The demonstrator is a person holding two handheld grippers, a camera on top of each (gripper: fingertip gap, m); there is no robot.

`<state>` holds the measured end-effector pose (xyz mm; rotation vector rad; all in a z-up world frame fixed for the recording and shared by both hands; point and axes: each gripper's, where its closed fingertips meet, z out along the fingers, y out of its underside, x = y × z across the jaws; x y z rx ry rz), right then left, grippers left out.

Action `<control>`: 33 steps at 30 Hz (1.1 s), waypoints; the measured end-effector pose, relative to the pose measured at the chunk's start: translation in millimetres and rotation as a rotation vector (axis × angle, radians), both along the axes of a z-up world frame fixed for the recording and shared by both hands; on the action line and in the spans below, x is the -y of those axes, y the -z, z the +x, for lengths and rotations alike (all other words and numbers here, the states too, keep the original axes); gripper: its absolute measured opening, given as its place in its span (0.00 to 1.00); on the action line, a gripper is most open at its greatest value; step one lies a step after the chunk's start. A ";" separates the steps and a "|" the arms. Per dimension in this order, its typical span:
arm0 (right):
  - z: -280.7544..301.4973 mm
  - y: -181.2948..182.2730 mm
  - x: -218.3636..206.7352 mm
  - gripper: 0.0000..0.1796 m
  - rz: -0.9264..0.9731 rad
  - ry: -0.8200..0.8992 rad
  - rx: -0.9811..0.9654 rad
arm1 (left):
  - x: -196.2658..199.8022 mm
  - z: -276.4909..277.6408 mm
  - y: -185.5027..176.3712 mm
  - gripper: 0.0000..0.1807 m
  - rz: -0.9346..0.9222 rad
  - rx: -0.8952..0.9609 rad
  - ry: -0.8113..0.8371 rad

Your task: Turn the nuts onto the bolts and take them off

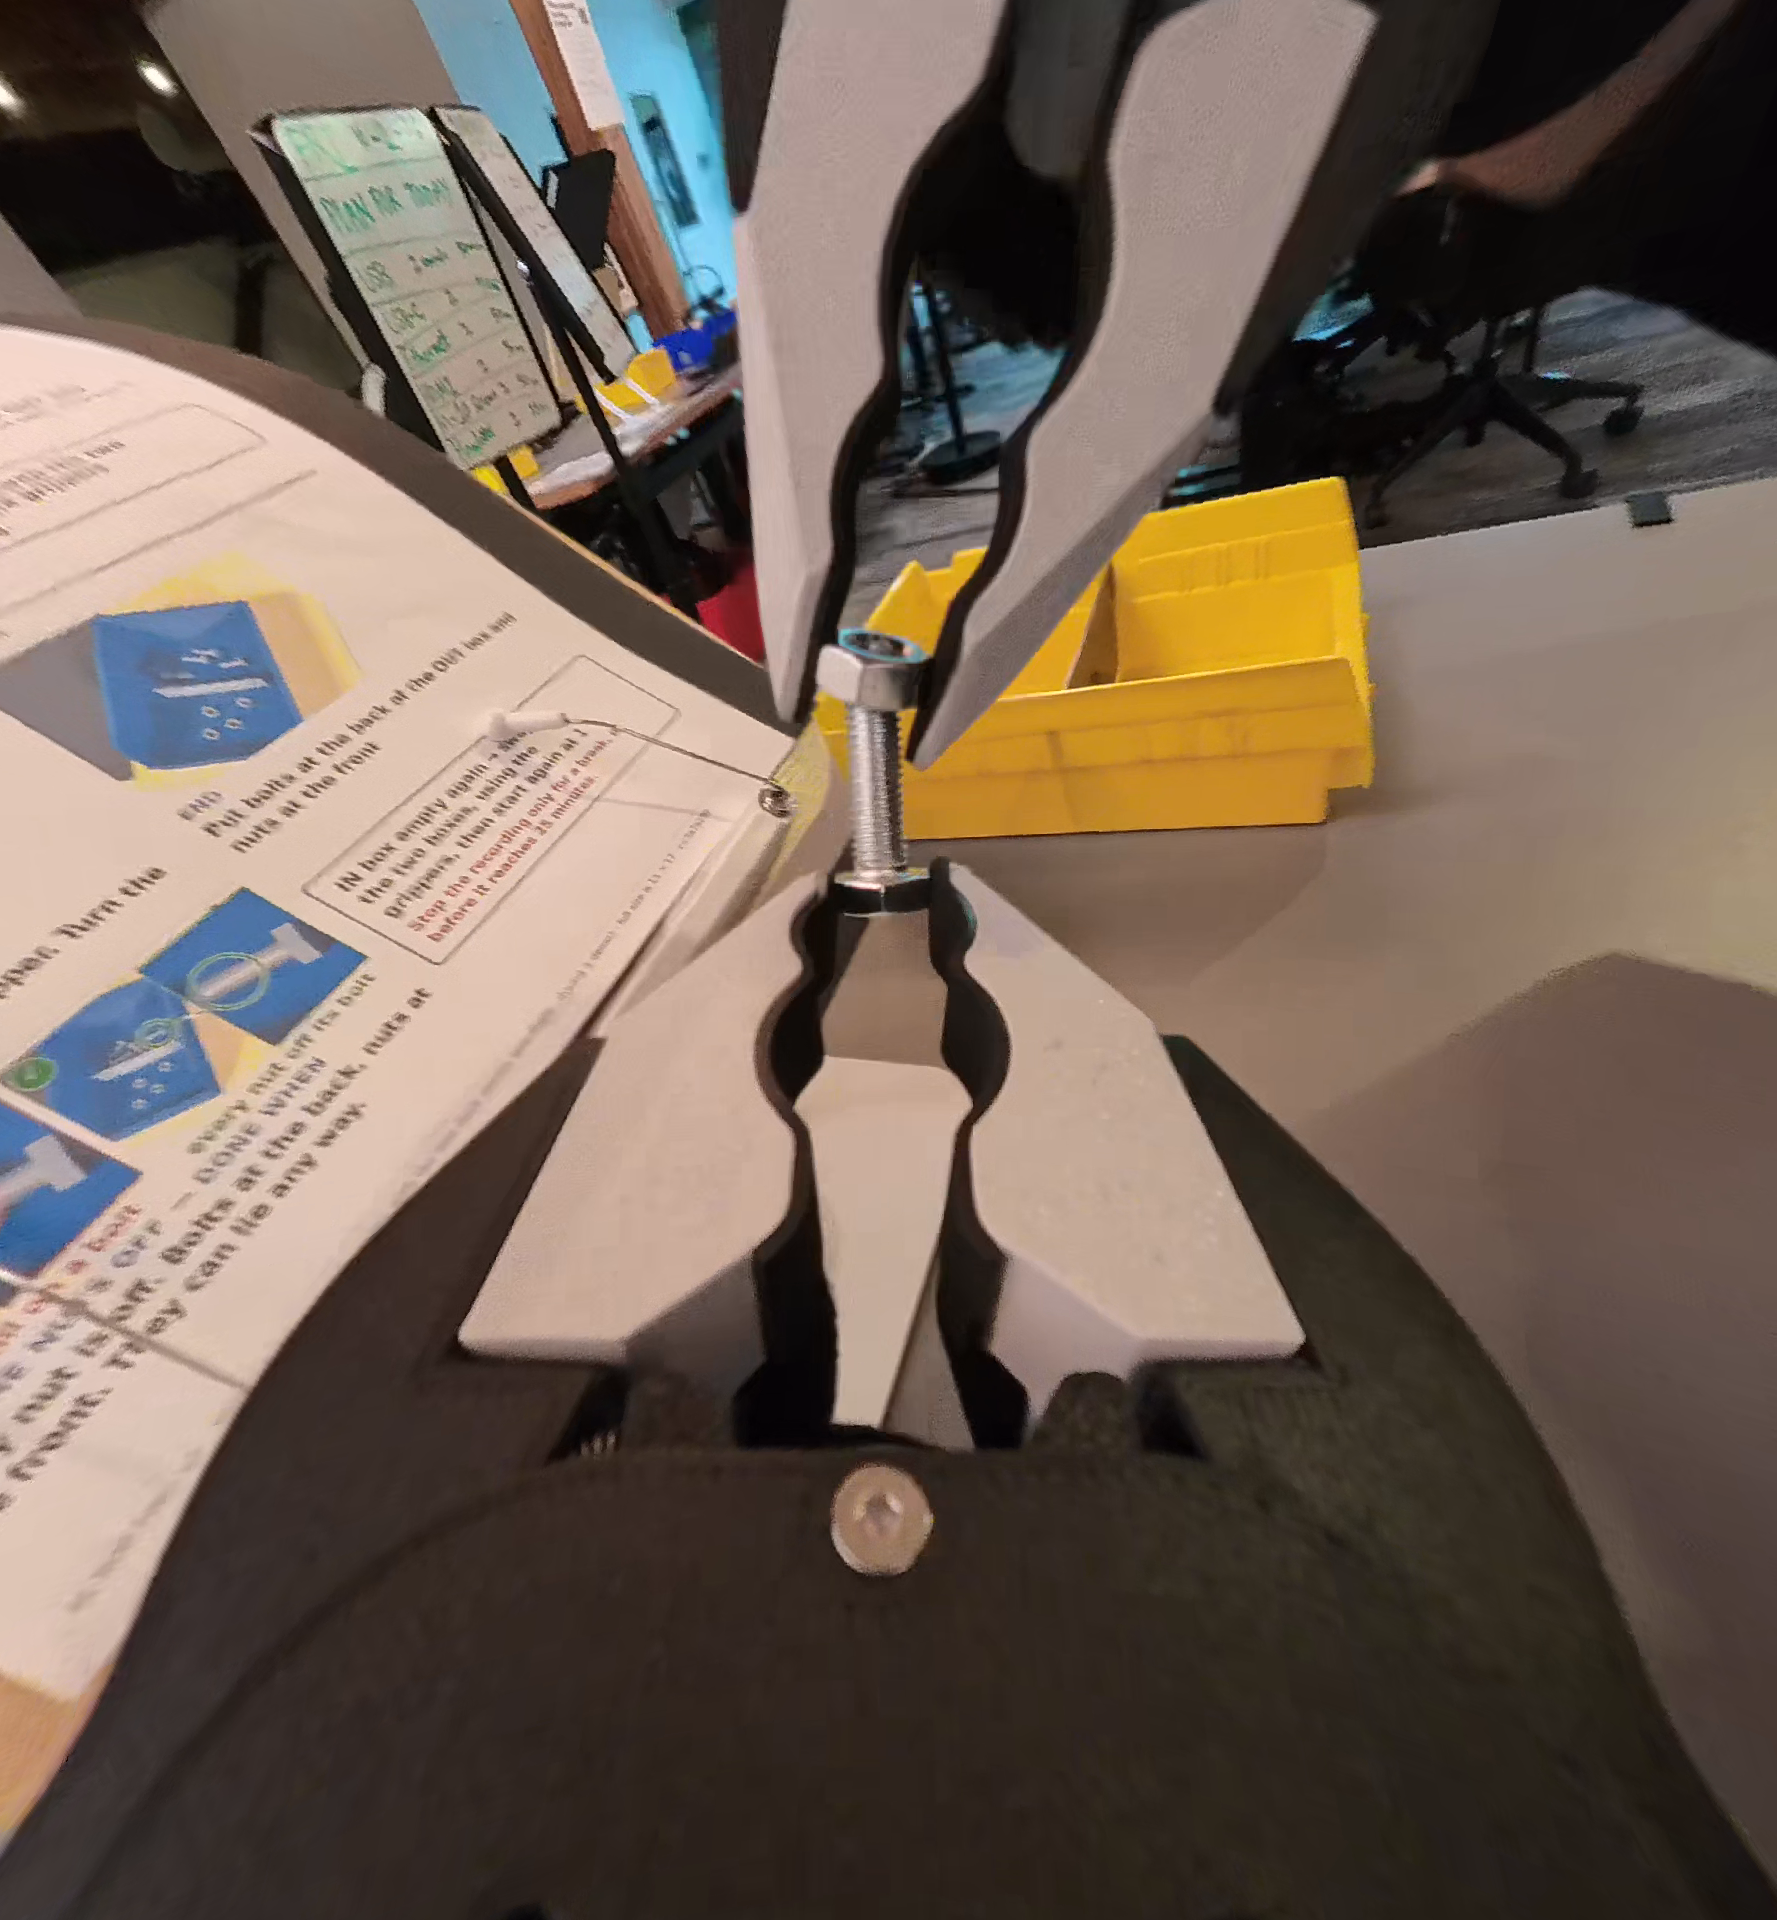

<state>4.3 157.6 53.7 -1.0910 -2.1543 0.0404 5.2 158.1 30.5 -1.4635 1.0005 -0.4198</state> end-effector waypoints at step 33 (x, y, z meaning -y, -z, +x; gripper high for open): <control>363.3 231.0 -104.6 0.09 -0.413 1.176 0.171 | -1.7 -5.4 -11.1 0.09 -0.071 0.151 0.034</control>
